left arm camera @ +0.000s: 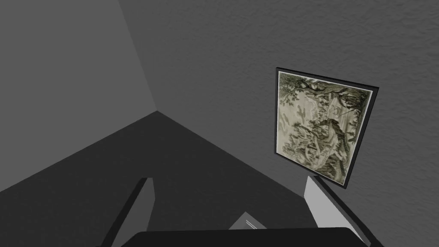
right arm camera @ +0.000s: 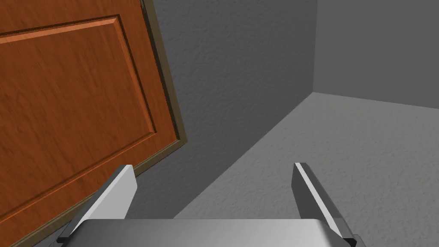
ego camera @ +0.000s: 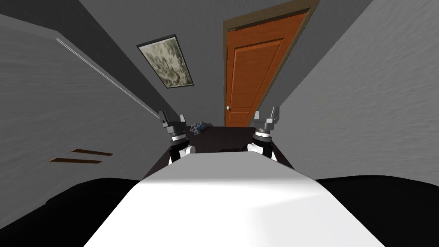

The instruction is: Pull the door open

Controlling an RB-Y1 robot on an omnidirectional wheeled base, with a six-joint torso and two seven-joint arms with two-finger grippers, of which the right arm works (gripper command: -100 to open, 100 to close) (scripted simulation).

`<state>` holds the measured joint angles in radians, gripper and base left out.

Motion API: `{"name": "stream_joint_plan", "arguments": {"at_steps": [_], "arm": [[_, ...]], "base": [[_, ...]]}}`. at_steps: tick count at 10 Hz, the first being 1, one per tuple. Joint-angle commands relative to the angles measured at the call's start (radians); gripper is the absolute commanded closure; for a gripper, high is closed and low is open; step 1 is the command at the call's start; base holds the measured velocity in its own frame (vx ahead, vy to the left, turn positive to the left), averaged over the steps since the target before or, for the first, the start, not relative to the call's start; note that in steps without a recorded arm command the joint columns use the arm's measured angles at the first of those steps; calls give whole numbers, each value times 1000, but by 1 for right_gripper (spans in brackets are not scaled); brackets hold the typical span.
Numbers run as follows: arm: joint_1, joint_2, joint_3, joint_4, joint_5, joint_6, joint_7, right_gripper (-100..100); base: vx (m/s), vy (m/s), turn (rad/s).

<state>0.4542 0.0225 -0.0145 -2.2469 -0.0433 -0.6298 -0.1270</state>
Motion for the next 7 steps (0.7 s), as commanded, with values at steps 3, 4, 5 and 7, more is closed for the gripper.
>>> {"name": "stream_joint_plan", "arguments": {"at_steps": [3, 4, 5, 7], "arm": [[-8, -30, 15, 60, -62, -23, -52, -100], [-10, -39, 20, 81, -83, -30, -70, -100], [-13, -49, 26, 103, -106, -39, -89, -100], [-18, -63, 35, 139, -144, -53, -121, -100]], "base": [[111, -9, 108], [138, -9, 107], [137, 10, 127], [134, 0, 101]]}}
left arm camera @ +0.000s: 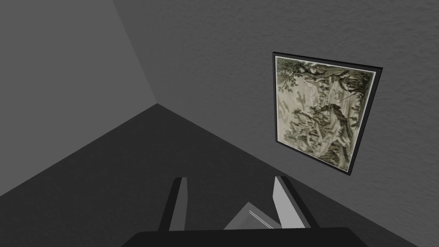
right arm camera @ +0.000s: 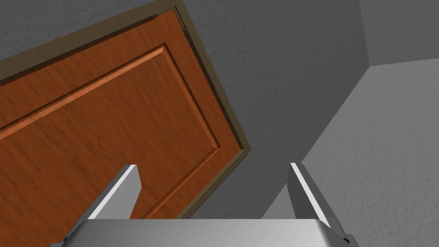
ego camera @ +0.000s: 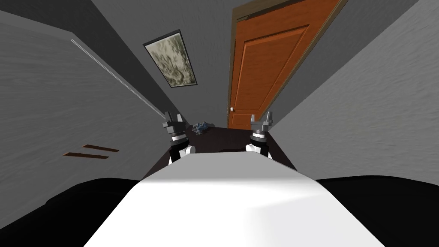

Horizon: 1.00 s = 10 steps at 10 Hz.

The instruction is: Pull the door open

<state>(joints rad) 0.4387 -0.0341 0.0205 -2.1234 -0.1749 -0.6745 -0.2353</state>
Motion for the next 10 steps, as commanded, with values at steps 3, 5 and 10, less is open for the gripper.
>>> {"name": "stream_joint_plan", "arguments": {"at_steps": [3, 5, 10], "arm": [[-9, -27, 14, 71, -69, -29, -60, -100], [-13, -37, 22, 103, -102, -41, -87, -100], [-26, -70, 47, 203, -206, -78, -174, -100]], "base": [[107, -13, 109], [96, -13, 82], [113, -17, 111]]}}
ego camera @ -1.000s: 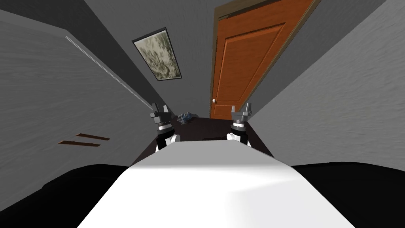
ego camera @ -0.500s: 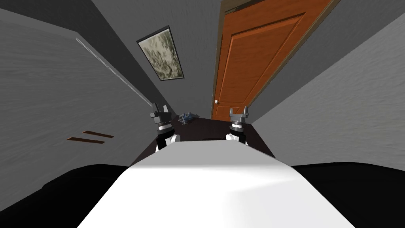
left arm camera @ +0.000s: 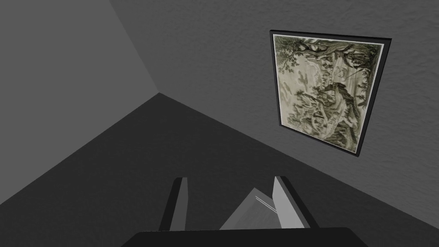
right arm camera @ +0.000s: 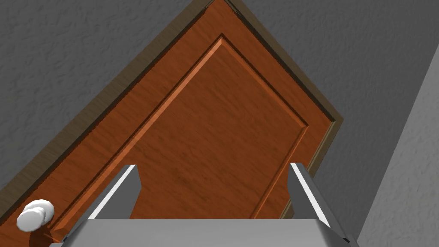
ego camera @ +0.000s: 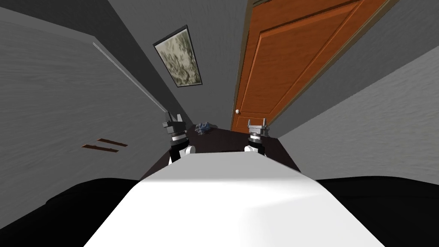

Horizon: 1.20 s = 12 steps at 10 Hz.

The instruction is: Pull the door open

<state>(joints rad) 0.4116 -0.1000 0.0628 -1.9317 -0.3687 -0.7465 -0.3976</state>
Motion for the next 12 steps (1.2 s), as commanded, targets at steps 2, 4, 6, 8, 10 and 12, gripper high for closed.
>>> {"name": "stream_joint_plan", "arguments": {"at_steps": [2, 4, 6, 8, 10, 12], "arm": [[-3, -14, 13, 47, -48, -20, -42, -100], [-8, -25, 22, 83, -86, -34, -74, -100], [-12, -36, 32, 121, -125, -48, -106, -100], [-17, -46, 41, 158, -164, -62, -139, -100], [-22, -57, 51, 197, -203, -76, -172, -100], [-27, -67, 61, 236, -243, -91, -206, -100]], "base": [[98, -13, 101], [88, -25, 94], [103, -27, 106], [98, -23, 113], [92, -30, 101], [94, -30, 107]]}}
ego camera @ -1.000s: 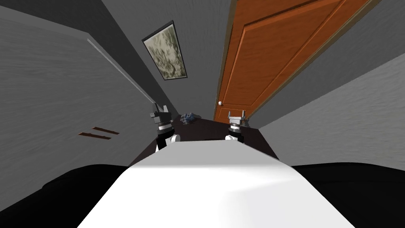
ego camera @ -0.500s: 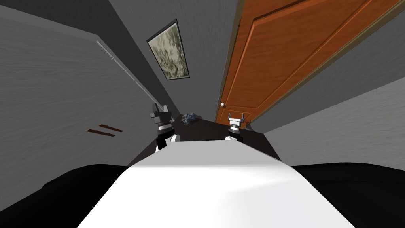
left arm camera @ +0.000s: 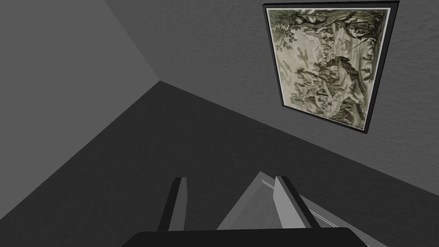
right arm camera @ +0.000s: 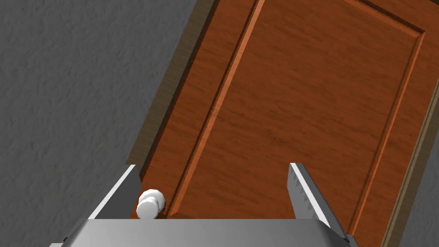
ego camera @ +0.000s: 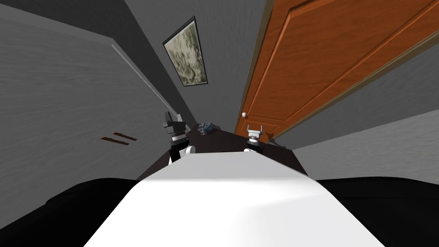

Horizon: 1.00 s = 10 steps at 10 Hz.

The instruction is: Pull the door open

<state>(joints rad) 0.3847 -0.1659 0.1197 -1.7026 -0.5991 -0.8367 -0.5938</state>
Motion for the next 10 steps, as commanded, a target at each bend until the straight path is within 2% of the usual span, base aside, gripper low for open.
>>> {"name": "stream_joint_plan", "arguments": {"at_steps": [1, 10], "arm": [[-2, -7, 9, 26, -33, -8, -26, -100], [-24, -51, 52, 199, -211, -73, -176, -100]], "base": [[90, -27, 106], [94, -35, 106]]}}
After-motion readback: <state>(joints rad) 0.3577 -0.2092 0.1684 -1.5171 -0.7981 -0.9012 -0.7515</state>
